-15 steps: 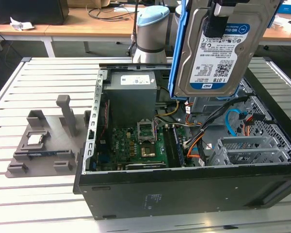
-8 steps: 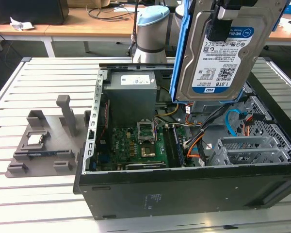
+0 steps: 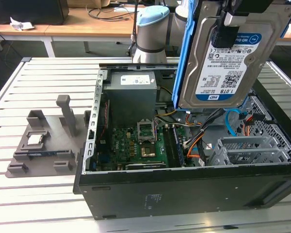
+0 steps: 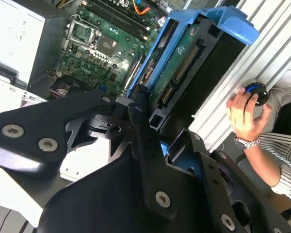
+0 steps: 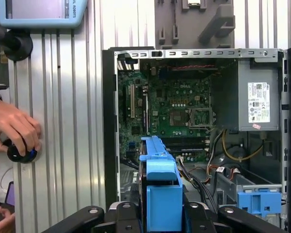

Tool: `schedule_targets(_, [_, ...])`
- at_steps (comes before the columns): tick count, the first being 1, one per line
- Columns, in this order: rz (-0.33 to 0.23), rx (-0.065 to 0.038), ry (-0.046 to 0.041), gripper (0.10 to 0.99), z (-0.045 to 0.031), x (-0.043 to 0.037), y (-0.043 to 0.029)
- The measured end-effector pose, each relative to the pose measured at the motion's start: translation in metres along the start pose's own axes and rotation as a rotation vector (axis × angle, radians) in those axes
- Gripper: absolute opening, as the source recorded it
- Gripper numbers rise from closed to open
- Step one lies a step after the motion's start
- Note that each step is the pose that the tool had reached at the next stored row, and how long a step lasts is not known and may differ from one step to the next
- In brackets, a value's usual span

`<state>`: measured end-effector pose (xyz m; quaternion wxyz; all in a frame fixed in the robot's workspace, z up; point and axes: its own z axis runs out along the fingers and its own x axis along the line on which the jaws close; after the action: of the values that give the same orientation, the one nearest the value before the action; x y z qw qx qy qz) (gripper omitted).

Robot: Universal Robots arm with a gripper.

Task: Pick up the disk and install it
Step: 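Pick up the disk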

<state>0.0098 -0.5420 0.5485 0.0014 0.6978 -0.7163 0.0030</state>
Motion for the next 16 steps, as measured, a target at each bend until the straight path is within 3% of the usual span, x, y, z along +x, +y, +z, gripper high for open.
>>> schedule_targets(5, [0.0,0.0,0.0,0.365,0.0003,0.0105,-0.0007])
schedule_targets(14, [0.0,0.0,0.0,0.365,0.0003,0.0114,-0.0015])
schedule_targets(15, [0.0,0.0,-0.0019,0.365,0.0003,0.0114,-0.0015])
schedule_targets(16, [0.0,0.0,-0.0118,0.365,0.0003,0.0114,-0.0016])
